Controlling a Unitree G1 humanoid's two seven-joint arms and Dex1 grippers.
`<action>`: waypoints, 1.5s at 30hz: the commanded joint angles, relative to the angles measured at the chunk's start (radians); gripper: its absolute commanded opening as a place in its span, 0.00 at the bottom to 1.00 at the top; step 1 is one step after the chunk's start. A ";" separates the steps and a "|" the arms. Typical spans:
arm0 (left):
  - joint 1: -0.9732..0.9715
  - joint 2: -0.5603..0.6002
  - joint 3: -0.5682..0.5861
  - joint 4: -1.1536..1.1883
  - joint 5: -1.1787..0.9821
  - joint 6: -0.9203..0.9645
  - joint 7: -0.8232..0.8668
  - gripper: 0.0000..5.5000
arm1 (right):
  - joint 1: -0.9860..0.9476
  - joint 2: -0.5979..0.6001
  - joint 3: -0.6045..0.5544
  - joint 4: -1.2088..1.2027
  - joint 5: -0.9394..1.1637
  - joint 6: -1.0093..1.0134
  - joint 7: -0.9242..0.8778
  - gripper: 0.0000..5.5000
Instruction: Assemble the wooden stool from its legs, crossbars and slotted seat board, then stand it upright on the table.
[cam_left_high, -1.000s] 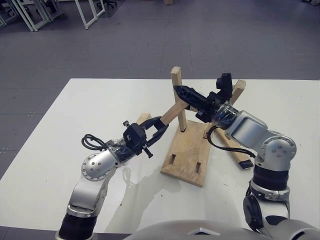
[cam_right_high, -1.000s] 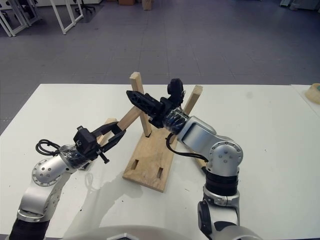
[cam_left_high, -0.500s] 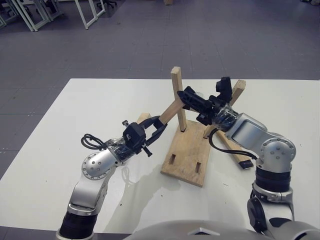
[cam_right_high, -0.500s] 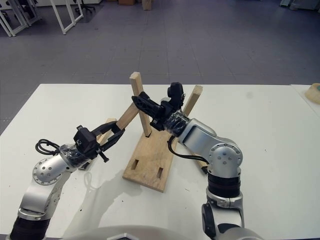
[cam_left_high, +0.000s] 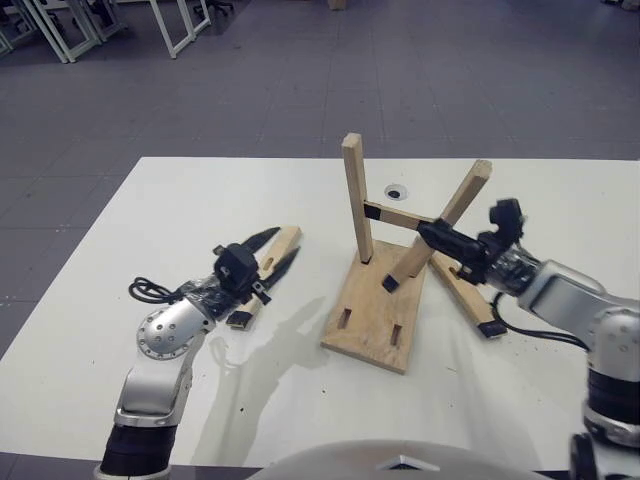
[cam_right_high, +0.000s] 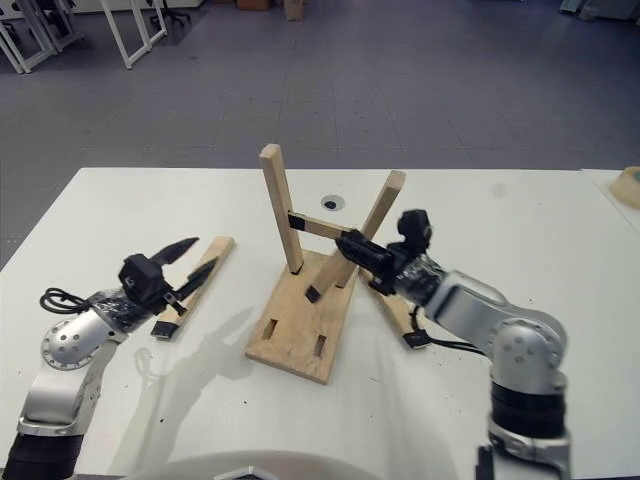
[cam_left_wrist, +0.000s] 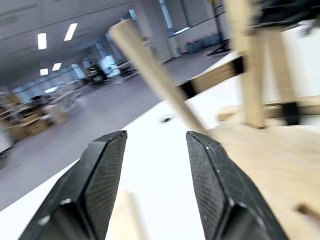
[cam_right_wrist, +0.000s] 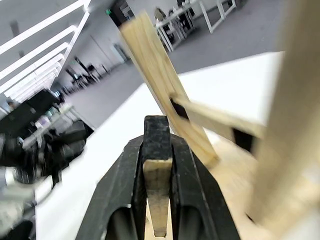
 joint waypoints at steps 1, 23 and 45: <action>-0.036 -0.044 0.025 0.046 0.042 -0.022 0.092 0.40 | 0.048 -0.136 -0.053 0.044 -0.116 -0.038 0.130 0.07; -0.021 -0.085 -0.039 0.035 0.076 0.025 0.133 0.40 | -0.020 -0.036 -0.003 0.325 -0.525 -0.233 0.197 0.07; -0.027 -0.098 -0.059 0.045 0.086 0.024 0.137 0.40 | 0.005 0.042 -0.028 0.094 -0.807 -0.196 -0.078 0.07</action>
